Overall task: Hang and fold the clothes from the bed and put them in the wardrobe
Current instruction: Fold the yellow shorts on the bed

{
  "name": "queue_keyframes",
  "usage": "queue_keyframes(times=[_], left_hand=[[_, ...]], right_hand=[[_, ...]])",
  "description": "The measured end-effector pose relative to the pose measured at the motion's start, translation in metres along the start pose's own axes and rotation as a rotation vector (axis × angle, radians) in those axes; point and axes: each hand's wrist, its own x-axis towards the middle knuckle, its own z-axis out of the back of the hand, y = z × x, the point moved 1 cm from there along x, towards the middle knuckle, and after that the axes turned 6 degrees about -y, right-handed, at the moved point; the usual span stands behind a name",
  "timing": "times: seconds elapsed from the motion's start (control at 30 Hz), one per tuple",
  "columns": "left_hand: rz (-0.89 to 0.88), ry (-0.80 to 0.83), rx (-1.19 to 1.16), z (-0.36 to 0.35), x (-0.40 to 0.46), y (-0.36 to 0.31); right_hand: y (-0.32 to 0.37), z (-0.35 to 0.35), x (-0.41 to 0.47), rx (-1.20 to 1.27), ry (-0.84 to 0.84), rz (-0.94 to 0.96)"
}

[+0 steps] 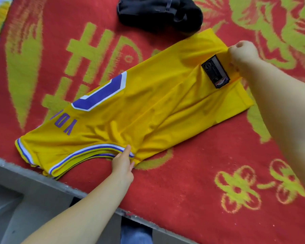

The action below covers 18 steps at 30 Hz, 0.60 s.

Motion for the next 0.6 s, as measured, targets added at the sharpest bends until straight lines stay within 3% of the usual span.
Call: queue_keyframes(times=[0.13,0.27,0.37,0.47,0.6], left_hand=[[-0.048,-0.013,0.013,0.021,-0.002,0.007],[-0.091,-0.065,0.147,0.035,0.001,0.024],[-0.074,-0.062,0.216,0.04,0.015,0.037],[-0.039,-0.033,0.141,0.035,0.022,0.04],[0.03,0.077,-0.004,0.026,0.013,0.038]], right_hand=[[-0.029,0.04,-0.022,0.137,-0.05,0.004],[-0.098,0.058,-0.039,0.092,0.06,-0.003],[-0.147,0.048,-0.045,0.152,0.126,-0.145],[-0.16,0.031,-0.048,0.246,0.104,-0.32],[-0.146,0.012,-0.052,0.193,0.102,-0.392]])
